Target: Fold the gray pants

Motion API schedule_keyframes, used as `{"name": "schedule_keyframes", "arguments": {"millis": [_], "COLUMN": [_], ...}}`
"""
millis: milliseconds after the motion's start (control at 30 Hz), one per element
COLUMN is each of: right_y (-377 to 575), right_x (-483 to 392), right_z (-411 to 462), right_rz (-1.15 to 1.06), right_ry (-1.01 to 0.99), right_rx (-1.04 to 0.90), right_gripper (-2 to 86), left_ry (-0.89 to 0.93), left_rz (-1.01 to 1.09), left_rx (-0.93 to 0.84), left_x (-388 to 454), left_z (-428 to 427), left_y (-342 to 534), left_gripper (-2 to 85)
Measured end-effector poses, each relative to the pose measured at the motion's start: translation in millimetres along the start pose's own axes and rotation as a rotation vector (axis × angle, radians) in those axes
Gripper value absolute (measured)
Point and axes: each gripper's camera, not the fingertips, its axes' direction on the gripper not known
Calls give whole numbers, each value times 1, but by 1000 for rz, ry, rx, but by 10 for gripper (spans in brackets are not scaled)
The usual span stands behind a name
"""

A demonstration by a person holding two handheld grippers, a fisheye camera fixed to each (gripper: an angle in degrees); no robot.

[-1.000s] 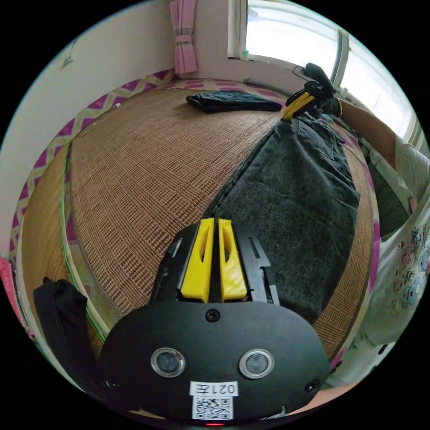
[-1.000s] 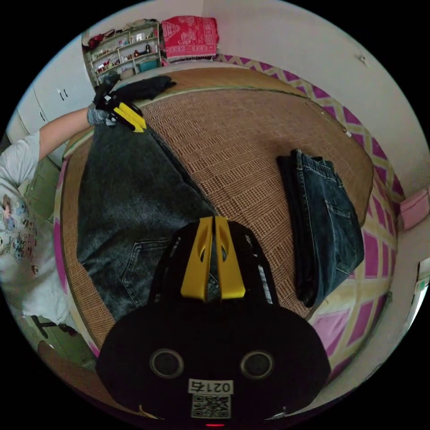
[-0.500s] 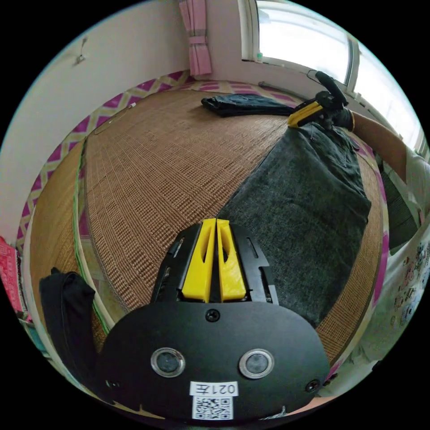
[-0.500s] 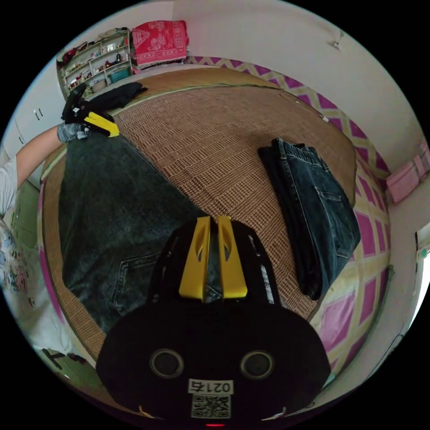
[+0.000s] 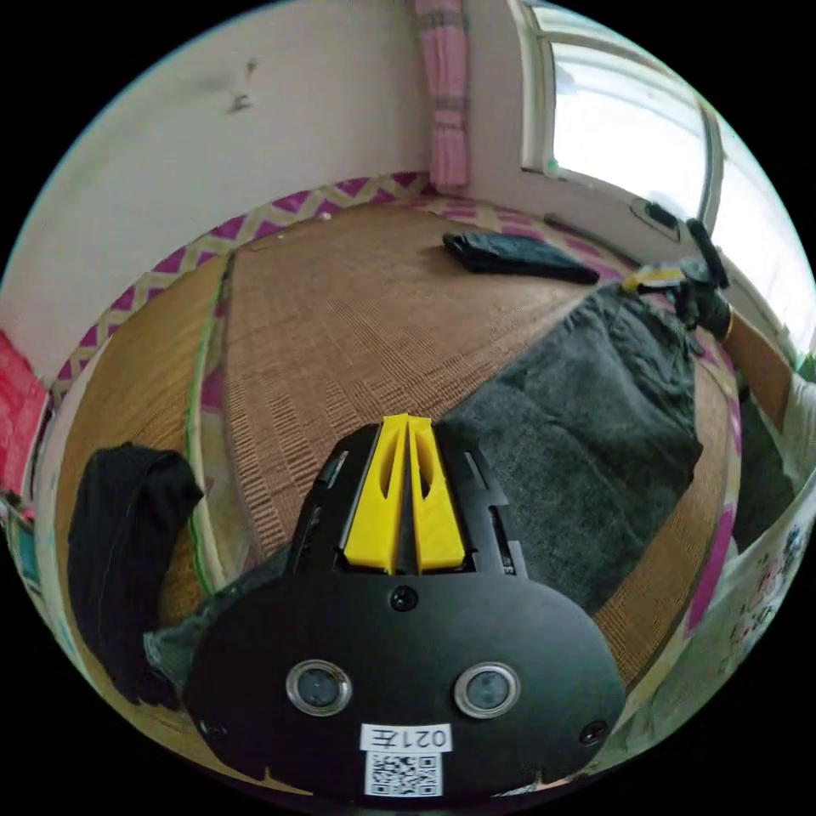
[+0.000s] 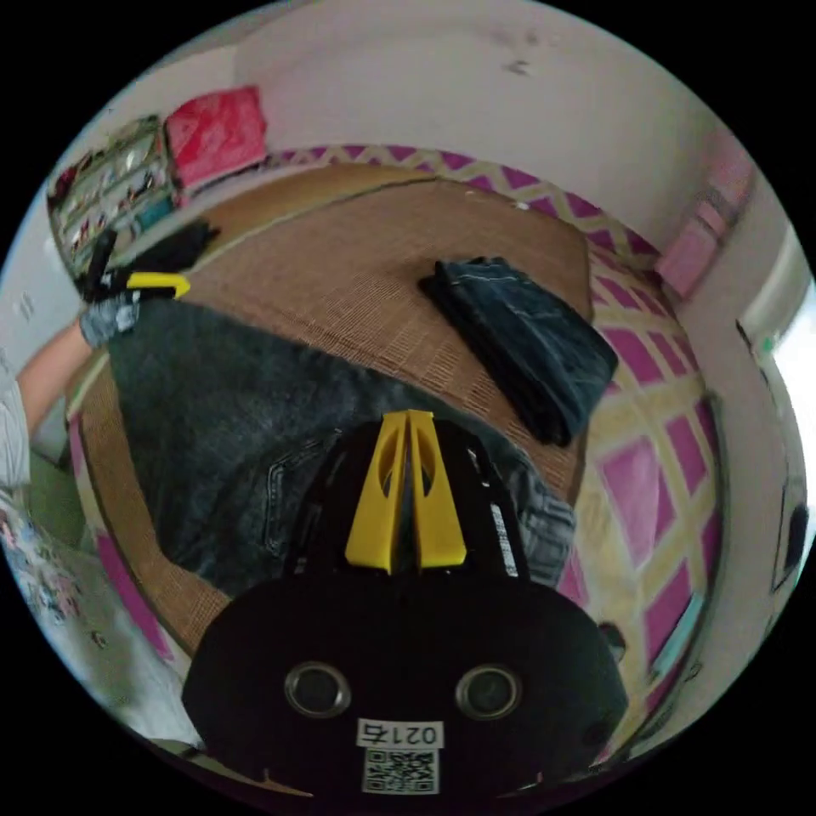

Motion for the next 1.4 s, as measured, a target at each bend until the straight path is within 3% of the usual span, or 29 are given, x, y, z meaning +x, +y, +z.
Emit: {"name": "schedule_keyframes", "arguments": {"millis": [67, 200, 233, 400, 500, 533, 567, 633, 667, 767, 967, 1233, 1400], "right_y": [28, 101, 121, 120, 118, 112, 108, 99, 100, 107, 145, 234, 285], "right_x": [10, 18, 21, 34, 34, 38, 42, 57, 58, 59, -10, -53, -47], "right_z": [-11, 25, 21, -2, -35, -28, -17, 35, 31, 3, -45, -100, -118], "right_rz": [23, -9, 7, 146, 120, 117, 129, 155, 172, 279, 144, 116, 175], "right_ry": [30, 289, 274, 223, 127, 130, 146, 189, 197, 119, -105, -382, -400], "right_rx": [-45, -242, -125, -100, 181, 191, 144, -140, -116, -26, 111, 193, 218], "right_gripper": [-7, -9, -10, -10, -9, -9, -9, -8, -8, -7, -7, -7, -7], "left_ry": [26, 4, 2, -9, 14, -3, -31, -85, -128, -87, 97, 140, 94], "left_rz": [-83, -124, -141, -221, -294, -312, -337, -415, -493, -728, -1151, -1338, -1338], "left_rx": [51, 36, 35, -25, -16, -13, -8, 7, 21, 103, 321, 303, 267], "left_x": [-22, -31, -32, -39, -48, -51, -55, -64, -74, -110, -183, -220, -217], "left_z": [-40, -86, -97, -135, -162, -172, -181, -194, -204, -231, -237, -206, -198], "left_y": [23, 68, 85, 149, 180, 191, 201, 218, 231, 269, 332, 332, 319], "left_gripper": [-9, -9, -9, -9, -9, -9, -8, -6, -4, 24, 73, 87, 88]}}
